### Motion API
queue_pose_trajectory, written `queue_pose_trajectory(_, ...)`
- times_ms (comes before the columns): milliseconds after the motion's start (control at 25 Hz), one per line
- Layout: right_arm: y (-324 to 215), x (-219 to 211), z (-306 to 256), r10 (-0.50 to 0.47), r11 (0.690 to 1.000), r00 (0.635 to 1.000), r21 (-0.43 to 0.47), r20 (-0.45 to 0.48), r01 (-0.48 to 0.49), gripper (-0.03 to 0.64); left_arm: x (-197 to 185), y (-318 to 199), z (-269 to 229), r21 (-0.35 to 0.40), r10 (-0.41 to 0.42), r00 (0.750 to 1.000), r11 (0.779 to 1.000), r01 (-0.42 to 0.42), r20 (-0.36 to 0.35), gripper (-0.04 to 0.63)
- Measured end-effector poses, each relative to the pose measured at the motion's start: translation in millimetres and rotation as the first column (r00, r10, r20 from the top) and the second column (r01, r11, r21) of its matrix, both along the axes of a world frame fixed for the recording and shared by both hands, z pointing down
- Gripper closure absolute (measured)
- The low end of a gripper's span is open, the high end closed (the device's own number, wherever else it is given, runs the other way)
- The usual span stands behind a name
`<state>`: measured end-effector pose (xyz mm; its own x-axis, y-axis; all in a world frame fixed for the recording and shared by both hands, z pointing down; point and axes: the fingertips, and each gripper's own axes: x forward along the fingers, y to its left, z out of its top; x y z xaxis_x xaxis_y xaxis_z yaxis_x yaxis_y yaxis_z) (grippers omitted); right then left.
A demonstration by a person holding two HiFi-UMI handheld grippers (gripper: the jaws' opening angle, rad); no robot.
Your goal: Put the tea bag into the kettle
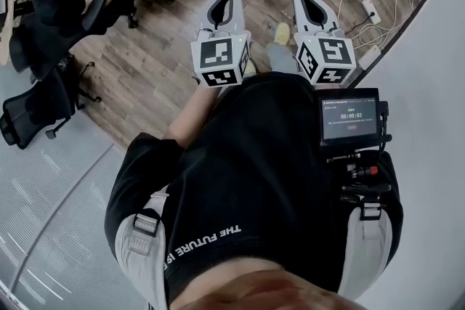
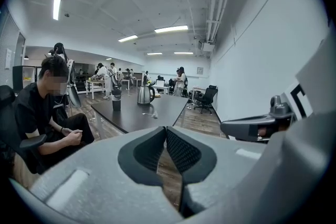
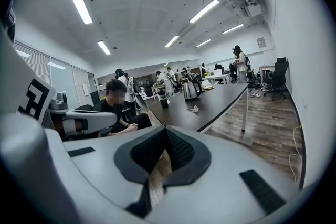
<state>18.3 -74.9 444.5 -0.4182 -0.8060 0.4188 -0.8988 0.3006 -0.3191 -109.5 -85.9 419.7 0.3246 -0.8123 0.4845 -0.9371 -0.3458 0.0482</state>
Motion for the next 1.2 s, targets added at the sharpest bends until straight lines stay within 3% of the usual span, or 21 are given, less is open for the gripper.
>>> queue_pose_trajectory(1200, -13.1, -17.1, -23.7, -0.052, 0.994, 0.998, 0.103, 0.027, 0.049, 0.612, -16.2, -12.7, -25.6, 0.096, -0.031, 0.999, 0.995, 0.028, 0.027, 0.58)
